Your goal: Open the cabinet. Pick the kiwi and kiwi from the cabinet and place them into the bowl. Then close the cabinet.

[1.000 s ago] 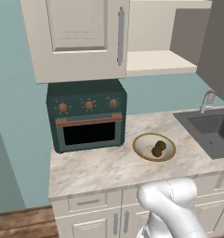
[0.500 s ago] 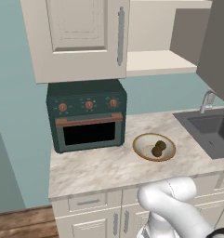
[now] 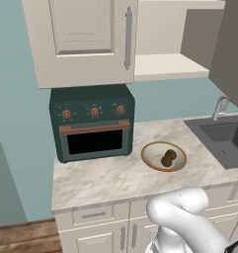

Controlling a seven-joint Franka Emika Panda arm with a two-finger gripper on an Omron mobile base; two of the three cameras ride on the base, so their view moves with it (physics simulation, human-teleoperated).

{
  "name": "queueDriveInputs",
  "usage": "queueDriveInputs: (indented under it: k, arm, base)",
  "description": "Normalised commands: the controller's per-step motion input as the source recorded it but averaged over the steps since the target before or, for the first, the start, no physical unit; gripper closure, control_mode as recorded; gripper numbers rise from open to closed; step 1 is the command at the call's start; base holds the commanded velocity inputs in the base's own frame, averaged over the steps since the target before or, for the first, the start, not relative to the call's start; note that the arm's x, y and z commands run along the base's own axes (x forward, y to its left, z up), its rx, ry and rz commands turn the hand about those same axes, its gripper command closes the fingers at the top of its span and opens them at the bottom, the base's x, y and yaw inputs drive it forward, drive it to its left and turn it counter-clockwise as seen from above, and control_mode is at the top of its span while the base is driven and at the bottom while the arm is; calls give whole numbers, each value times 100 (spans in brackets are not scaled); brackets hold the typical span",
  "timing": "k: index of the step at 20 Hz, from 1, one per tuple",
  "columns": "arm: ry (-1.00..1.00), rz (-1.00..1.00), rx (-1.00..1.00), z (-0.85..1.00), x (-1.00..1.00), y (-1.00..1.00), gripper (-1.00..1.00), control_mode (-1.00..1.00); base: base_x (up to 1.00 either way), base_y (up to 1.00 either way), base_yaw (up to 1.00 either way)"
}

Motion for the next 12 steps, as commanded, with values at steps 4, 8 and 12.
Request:
queueDriveInputs:
  k: [4, 8, 12]
  arm:
    - [-1, 10, 0, 0, 100, 0, -100, -100]
    - [0, 20, 1, -6, 100, 0, -100, -100]
    - [0, 27, 4, -12, 100, 0, -100, -100]
  base:
    - [0, 0, 0]
    - [0, 0, 0]
    - [0, 0, 0]
